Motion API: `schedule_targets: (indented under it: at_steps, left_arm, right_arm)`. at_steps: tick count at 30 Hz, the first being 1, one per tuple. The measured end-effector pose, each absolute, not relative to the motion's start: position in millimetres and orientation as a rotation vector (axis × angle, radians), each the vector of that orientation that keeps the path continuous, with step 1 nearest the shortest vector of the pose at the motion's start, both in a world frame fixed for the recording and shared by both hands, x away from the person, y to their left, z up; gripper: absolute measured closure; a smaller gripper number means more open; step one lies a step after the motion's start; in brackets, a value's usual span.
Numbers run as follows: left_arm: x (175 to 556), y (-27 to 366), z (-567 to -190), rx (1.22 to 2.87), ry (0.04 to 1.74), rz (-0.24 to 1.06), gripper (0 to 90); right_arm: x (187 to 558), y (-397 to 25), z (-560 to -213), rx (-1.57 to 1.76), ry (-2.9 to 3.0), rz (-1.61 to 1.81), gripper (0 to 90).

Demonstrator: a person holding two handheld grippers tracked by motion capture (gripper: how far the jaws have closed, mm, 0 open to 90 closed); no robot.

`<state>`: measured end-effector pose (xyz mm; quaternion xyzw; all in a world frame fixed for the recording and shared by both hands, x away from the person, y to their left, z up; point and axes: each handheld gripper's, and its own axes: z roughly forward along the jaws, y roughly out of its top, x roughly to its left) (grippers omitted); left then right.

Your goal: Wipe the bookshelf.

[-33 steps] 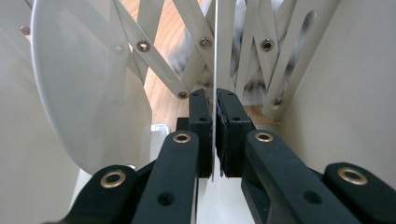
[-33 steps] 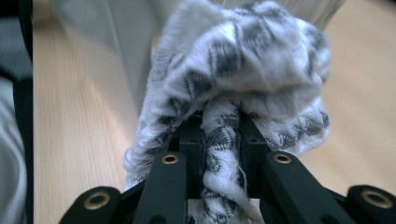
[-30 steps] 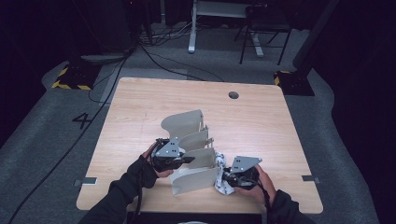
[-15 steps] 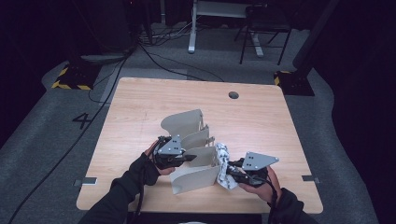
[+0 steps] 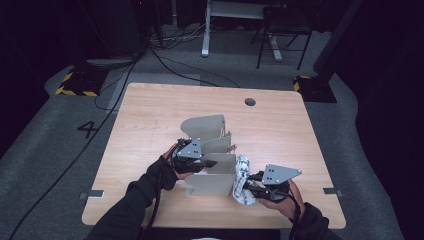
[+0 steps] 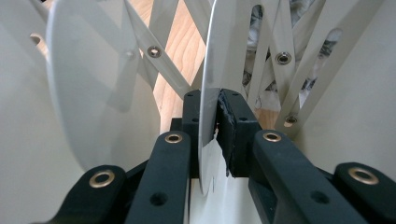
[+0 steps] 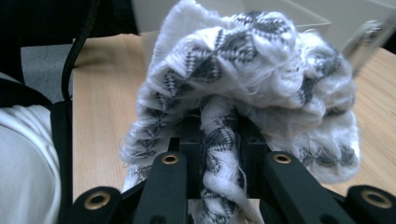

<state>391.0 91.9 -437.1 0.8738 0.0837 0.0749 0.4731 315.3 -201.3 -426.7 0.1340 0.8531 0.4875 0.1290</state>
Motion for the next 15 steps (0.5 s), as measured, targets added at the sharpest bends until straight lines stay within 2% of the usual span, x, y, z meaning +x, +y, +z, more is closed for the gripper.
schedule_targets:
  at_steps: [8, 11, 15]
  left_arm:
    - [393, 95, -436, 2.141, 0.219, 0.224, 75.6]
    - [393, 100, -435, 2.139, 0.261, 0.249, 63.2]
    - [392, 110, -431, 2.131, 0.307, 0.290, 54.1]
  right_arm:
    - [309, -193, -436, 0.330, 2.525, 1.336, 76.7]
    - [309, -189, -442, 0.339, 2.540, 1.309, 76.3]
    - [309, -188, -444, 0.342, 2.524, 1.304, 76.0]
